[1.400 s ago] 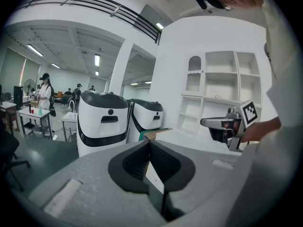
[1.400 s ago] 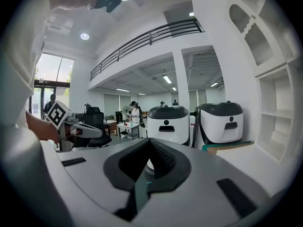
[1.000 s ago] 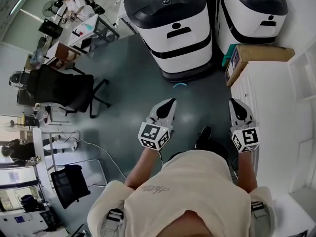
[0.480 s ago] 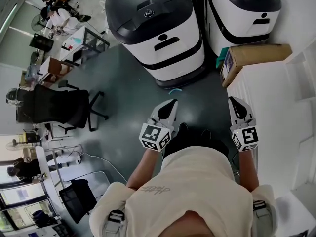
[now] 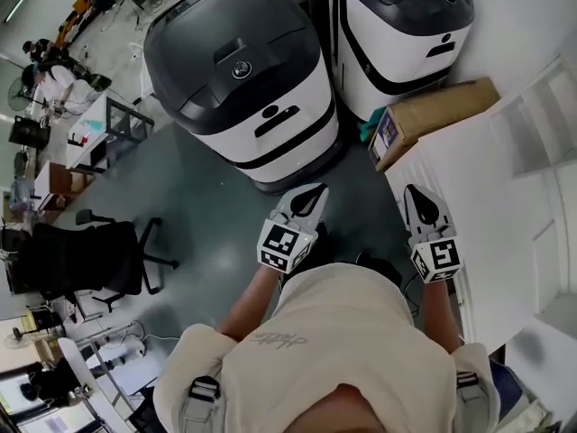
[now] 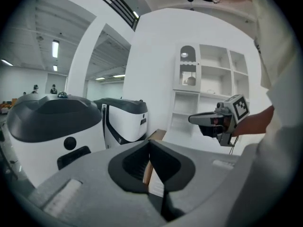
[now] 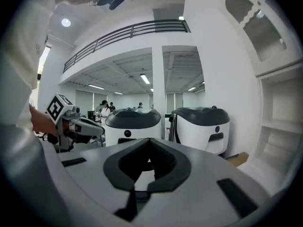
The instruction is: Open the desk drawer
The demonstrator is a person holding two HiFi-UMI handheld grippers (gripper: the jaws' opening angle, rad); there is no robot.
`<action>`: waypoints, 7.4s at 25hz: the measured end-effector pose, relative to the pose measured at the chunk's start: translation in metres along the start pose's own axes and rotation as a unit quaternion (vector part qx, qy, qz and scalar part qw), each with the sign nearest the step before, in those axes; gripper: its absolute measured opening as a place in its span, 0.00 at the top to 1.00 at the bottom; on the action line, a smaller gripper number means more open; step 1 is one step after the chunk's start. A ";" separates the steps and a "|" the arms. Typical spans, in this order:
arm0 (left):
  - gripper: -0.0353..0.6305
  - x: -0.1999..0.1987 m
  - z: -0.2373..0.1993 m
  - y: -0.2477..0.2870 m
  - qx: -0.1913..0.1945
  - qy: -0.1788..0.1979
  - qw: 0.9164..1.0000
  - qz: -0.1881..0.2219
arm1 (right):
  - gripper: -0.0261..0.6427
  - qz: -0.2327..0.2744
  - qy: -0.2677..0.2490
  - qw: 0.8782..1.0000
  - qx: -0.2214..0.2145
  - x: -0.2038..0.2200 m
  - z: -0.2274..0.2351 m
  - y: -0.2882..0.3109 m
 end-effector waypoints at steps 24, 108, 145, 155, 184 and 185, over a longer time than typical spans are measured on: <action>0.93 -0.101 0.057 0.193 0.278 0.139 0.949 -0.055 | 0.97 -0.026 0.176 0.951 0.253 0.063 0.092 -0.060; 0.93 -0.108 0.068 0.350 0.405 0.209 0.877 -0.149 | 0.88 -0.243 0.381 0.837 0.308 0.264 0.143 0.064; 0.93 -0.075 0.051 0.395 0.384 0.203 0.875 -0.214 | 0.85 -0.267 0.558 0.720 0.314 0.387 0.182 0.148; 0.93 -0.082 0.051 0.392 0.387 0.210 0.873 -0.209 | 0.85 -0.273 0.567 0.718 0.298 0.387 0.181 0.146; 0.93 -0.068 0.034 0.358 0.415 0.230 0.857 -0.202 | 0.85 -0.286 0.560 0.724 0.284 0.382 0.122 0.153; 0.93 -0.067 0.035 0.354 0.413 0.229 0.858 -0.201 | 0.85 -0.285 0.559 0.725 0.283 0.382 0.119 0.152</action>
Point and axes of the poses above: the fingertips, and each gripper's own axes: y forward along the fingers, z to its right, x out of its underside, the point moved 7 cm from there along -y, backward along the fingers, and after that the axes turned 13 degrees about -z, right-handed, at the moved point
